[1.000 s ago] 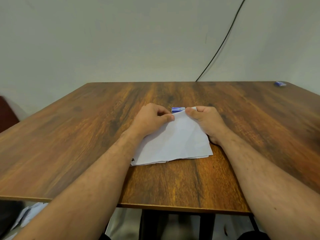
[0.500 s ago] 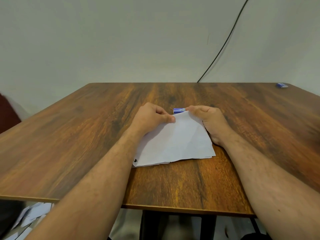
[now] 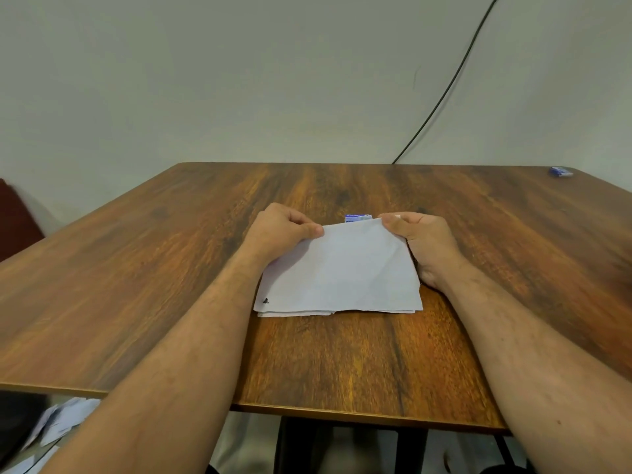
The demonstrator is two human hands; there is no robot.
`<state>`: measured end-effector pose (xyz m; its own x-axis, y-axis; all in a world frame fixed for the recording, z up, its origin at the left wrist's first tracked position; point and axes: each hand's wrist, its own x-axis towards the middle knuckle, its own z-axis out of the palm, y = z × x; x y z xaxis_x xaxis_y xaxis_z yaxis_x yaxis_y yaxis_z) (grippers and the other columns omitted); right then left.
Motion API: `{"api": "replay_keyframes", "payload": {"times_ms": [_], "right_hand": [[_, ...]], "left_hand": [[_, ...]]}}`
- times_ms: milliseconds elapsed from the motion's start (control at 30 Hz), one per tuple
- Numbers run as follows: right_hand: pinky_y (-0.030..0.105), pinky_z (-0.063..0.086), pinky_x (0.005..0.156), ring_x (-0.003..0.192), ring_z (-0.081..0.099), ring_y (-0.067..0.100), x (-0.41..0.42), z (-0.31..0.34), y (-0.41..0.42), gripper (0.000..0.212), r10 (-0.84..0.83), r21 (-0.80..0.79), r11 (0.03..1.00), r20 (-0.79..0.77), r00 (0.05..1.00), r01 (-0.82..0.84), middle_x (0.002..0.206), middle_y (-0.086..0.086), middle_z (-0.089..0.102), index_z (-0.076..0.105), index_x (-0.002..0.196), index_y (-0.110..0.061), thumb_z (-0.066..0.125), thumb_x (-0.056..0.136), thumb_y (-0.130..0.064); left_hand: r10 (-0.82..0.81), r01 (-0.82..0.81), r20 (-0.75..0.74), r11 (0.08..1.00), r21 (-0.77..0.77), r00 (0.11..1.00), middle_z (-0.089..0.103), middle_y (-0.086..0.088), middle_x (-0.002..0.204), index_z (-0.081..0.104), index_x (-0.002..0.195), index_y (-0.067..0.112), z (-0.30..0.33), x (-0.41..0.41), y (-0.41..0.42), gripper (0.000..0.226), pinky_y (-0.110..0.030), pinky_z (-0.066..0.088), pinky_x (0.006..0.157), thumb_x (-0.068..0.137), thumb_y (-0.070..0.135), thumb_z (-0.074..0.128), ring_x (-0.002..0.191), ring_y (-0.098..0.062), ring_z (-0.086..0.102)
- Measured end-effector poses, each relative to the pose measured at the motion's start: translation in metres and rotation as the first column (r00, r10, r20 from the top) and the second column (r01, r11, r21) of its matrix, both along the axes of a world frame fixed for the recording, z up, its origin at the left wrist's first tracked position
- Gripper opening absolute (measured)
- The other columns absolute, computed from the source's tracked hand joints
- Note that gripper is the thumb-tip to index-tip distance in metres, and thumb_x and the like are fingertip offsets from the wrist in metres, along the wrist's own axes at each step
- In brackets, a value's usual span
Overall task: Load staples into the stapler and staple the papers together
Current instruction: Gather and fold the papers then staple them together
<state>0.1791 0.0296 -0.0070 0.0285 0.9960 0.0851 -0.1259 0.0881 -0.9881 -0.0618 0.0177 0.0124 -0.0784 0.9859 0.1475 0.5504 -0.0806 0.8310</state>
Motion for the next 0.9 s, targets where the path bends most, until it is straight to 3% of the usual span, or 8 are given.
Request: {"api": "replay_keyframes", "payload": {"times_ms": [300, 400, 500, 900], "right_hand": [[0.042, 0.063, 0.074, 0.083, 0.077, 0.027, 0.005, 0.001, 0.002, 0.013, -0.138, -0.046, 0.989, 0.018, 0.990, 0.139, 0.094, 0.010, 0.080, 0.077, 0.103, -0.008, 0.069, 0.092, -0.011], [0.040, 0.063, 0.071, 0.082, 0.077, 0.029, 0.003, 0.000, 0.003, 0.013, -0.155, -0.045, 0.987, -0.013, 0.988, 0.154, 0.094, 0.013, 0.079, 0.077, 0.101, -0.006, 0.070, 0.091, -0.007], [0.045, 0.063, 0.076, 0.085, 0.077, 0.030, 0.004, 0.001, 0.003, 0.009, -0.189, -0.055, 0.981, -0.024, 0.982, 0.187, 0.091, 0.010, 0.080, 0.078, 0.094, -0.010, 0.071, 0.090, -0.009], [0.048, 0.063, 0.080, 0.090, 0.075, 0.030, 0.002, 0.004, 0.000, 0.009, -0.196, -0.062, 0.980, -0.063, 0.979, 0.192, 0.096, 0.008, 0.079, 0.077, 0.097, -0.016, 0.068, 0.094, -0.015]], "left_hand": [[0.071, -0.022, 0.340, 0.989, -0.145, 0.938, 0.079, -0.005, 0.097, 0.082, 0.087, 0.014, 0.002, -0.010, -0.006, 0.012, -0.040, 0.054, 0.091, 0.081, 0.024, 0.083, 0.097, -0.024, 0.072], [0.135, -0.053, 0.469, 0.982, -0.183, 0.873, 0.080, -0.006, 0.091, 0.080, 0.089, 0.009, 0.003, -0.013, -0.006, 0.019, -0.037, 0.058, 0.079, 0.075, 0.019, 0.087, 0.090, -0.028, 0.075], [0.154, -0.045, 0.580, 0.979, -0.198, 0.800, 0.079, -0.010, 0.097, 0.079, 0.093, 0.008, 0.003, -0.015, -0.006, 0.017, -0.050, 0.060, 0.088, 0.077, 0.012, 0.084, 0.094, -0.034, 0.075], [0.081, 0.044, 0.774, 0.989, -0.140, 0.628, 0.073, -0.015, 0.114, 0.074, 0.108, 0.014, -0.001, -0.014, -0.005, 0.031, -0.052, 0.061, 0.086, 0.083, -0.005, 0.074, 0.102, -0.038, 0.073]]}}
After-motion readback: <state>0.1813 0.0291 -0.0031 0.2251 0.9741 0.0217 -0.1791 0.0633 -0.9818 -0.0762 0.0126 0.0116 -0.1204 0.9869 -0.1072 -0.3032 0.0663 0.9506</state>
